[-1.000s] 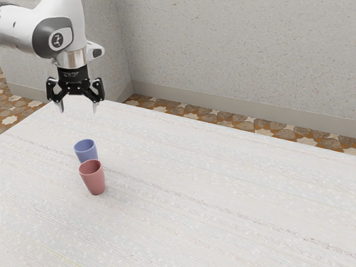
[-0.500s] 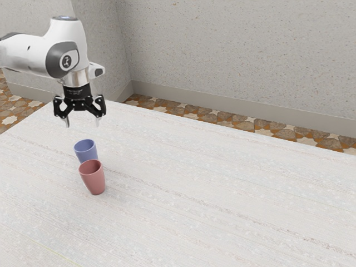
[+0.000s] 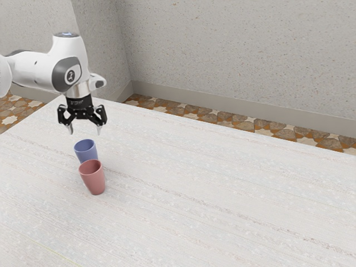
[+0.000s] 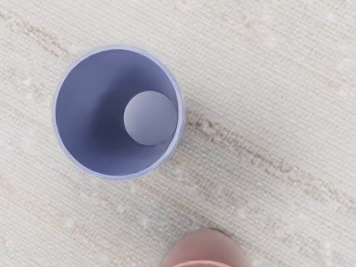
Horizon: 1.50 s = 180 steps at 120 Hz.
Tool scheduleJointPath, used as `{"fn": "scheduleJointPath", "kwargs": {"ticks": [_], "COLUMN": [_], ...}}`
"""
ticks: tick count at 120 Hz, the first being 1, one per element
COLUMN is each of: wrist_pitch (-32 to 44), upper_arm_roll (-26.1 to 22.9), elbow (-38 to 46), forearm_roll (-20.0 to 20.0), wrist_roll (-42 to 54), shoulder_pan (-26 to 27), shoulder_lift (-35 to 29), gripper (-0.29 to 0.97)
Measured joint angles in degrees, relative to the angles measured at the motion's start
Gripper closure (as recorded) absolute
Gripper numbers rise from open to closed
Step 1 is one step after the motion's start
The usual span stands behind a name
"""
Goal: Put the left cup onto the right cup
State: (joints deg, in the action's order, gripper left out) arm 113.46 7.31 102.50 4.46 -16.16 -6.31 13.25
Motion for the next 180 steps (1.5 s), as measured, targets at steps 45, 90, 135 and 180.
{"fn": "scheduleJointPath", "kwargs": {"ticks": [45,90,135,180], "wrist_pitch": [5.17,7.39,9.39,11.41], "upper_arm_roll": [0.03,0.04,0.07,0.07], "elbow": [0.03,0.02,-0.40,-0.57], "forearm_roll": [-0.11,-0.95,-1.08,-1.11], "wrist_roll": [7.16,10.95,13.15,14.29], "shoulder_pan": [-0.01,-1.36,-2.09,-2.44], "shoulder_lift": [3.13,5.91,8.30,9.81], "gripper": [0.00,0.00,0.00,0.00]}}
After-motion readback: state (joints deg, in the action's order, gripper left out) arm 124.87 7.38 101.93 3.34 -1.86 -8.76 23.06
